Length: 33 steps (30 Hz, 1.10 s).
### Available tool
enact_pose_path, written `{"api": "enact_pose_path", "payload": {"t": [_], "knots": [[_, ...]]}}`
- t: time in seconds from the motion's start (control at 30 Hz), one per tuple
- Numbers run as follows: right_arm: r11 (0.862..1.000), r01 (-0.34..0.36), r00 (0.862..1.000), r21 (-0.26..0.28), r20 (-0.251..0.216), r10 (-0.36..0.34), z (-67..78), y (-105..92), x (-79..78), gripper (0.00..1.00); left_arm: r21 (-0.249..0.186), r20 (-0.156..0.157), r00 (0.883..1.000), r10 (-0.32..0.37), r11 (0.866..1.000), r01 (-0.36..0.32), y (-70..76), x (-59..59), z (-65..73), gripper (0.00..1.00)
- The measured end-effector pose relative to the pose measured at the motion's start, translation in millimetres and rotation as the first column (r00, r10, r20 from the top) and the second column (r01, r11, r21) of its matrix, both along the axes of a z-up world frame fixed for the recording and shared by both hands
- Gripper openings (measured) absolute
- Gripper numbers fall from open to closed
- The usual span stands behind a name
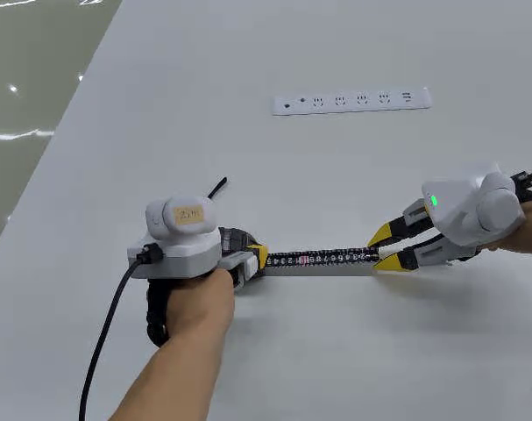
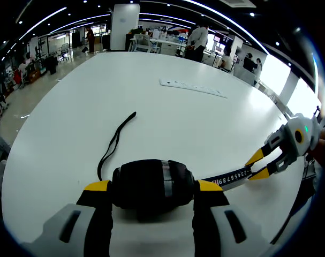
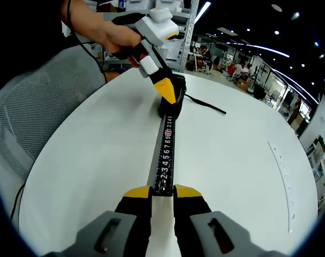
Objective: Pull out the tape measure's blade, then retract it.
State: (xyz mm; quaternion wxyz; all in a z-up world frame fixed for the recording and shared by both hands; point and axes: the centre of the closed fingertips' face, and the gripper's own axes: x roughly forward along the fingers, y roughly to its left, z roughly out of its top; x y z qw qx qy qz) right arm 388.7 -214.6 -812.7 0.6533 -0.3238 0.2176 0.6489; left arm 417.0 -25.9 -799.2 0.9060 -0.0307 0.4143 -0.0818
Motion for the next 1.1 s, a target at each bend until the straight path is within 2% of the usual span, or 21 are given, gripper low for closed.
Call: {"api": "enact_pose_path", "payload": {"t": [1.1], "knots": [[1.000,-0.018,1.000,0.003,0.005,0.018,1.9,12.8,2.9,0.15,-0.020,0.001,1.000,0.002,1.000,-0.002,0.3,0.3,1.2,0.55]]}}
